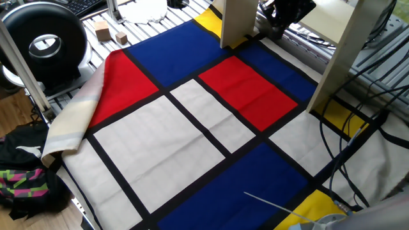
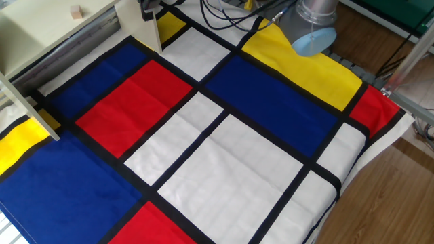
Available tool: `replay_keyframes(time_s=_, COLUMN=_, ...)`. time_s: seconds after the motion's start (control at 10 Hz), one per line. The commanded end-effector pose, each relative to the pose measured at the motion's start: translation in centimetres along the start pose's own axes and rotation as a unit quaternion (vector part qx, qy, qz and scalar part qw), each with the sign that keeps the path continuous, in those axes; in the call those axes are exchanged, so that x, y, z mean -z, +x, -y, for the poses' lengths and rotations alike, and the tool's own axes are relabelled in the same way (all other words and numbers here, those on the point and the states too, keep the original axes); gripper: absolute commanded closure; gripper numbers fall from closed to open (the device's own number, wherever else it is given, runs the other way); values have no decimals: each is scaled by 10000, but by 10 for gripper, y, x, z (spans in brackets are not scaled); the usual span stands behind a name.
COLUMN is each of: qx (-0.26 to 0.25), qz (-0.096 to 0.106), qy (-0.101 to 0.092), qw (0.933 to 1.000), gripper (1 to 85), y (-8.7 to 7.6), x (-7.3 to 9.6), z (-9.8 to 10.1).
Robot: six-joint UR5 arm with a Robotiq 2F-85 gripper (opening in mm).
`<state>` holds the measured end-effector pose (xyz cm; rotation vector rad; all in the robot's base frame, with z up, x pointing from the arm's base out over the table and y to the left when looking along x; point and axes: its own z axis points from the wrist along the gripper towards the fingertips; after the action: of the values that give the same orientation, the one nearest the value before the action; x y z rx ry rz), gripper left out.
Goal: Take the object down from the shelf
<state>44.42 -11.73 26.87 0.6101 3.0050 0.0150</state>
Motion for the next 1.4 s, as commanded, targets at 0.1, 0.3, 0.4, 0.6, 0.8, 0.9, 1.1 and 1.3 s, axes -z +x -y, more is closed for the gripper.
replay_keyframes(time_s=0.1, qx=324, qz=-270, qy=-2, qw=9991, gripper=847, y=-9, x=14, z=16)
replay_keyframes(time_s=0.3, qx=472, qz=-395, qy=-99, qw=9981, gripper=847, y=-23, x=28, z=31)
replay_keyframes(time_s=0.4, qx=526, qz=-414, qy=-86, qw=9977, gripper=847, y=-27, x=31, z=38)
replay_keyframes(time_s=0.6, qx=700, qz=-424, qy=-122, qw=9966, gripper=847, y=-38, x=35, z=54)
replay_keyframes(time_s=0.8, qx=877, qz=-462, qy=-101, qw=9950, gripper=847, y=-47, x=40, z=76)
replay_keyframes(time_s=0.9, qx=976, qz=-476, qy=-125, qw=9940, gripper=847, y=-52, x=41, z=90)
replay_keyframes(time_s=1.1, qx=1081, qz=-395, qy=-154, qw=9932, gripper=847, y=-56, x=35, z=108)
replay_keyframes(time_s=1.3, qx=1104, qz=-402, qy=-153, qw=9930, gripper=847, y=-52, x=39, z=124)
